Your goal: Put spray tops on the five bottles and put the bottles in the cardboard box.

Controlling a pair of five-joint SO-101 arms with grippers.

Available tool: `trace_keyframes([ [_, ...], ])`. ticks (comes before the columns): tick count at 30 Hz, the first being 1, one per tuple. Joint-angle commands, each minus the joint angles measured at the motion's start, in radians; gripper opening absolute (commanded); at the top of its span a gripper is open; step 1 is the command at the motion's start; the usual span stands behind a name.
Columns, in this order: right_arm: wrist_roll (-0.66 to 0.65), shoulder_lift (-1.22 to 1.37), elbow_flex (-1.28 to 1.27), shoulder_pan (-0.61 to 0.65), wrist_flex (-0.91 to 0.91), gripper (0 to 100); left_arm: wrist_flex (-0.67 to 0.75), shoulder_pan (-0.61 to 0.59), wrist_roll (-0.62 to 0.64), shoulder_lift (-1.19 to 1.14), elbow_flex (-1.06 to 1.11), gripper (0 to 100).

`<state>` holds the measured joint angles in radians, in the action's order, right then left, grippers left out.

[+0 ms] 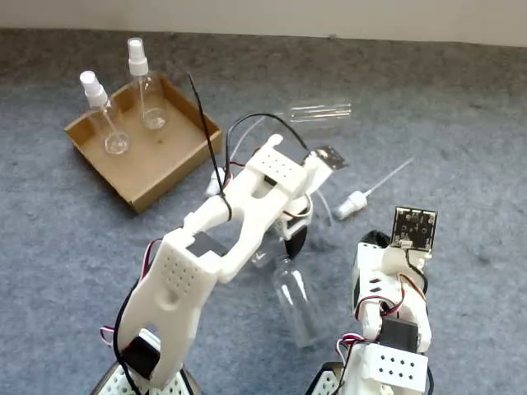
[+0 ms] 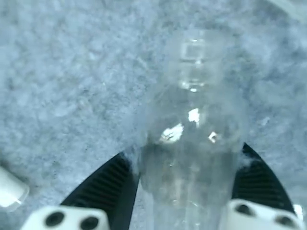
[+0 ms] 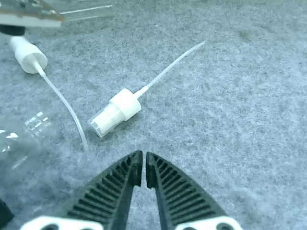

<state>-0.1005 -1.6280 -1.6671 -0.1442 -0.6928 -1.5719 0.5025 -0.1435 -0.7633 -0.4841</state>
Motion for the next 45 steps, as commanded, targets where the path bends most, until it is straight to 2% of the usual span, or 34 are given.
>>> trace_keyframes([
  [1, -0.012, -0.01, -0.005, -0.008, 0.031, 1.9, 0.002, -0.061, -0.008, 0.088, -0.022, 24],
  [11, -0.012, -0.01, -0.012, -0.008, 0.033, 1.9, -0.104, -0.085, -0.008, 0.259, -0.024, 24],
  [19, -0.012, -0.01, -0.088, -0.008, 0.136, 1.9, -0.137, -0.099, -0.008, 0.401, -0.016, 24],
  [27, -0.012, -0.01, -0.09, -0.008, 0.136, 1.9, -0.129, -0.053, -0.015, 0.277, 0.013, 24],
  [30, -0.012, -0.01, -0.09, -0.008, 0.136, 1.9, -0.066, -0.051, -0.018, 0.217, 0.012, 24],
  [36, -0.012, -0.01, -0.09, -0.008, 0.136, 1.9, -0.018, -0.016, -0.169, 0.185, 0.019, 24],
  [45, -0.012, -0.01, -0.09, -0.008, 0.136, 1.9, -0.002, 0.013, -0.176, 0.102, 0.015, 24],
])
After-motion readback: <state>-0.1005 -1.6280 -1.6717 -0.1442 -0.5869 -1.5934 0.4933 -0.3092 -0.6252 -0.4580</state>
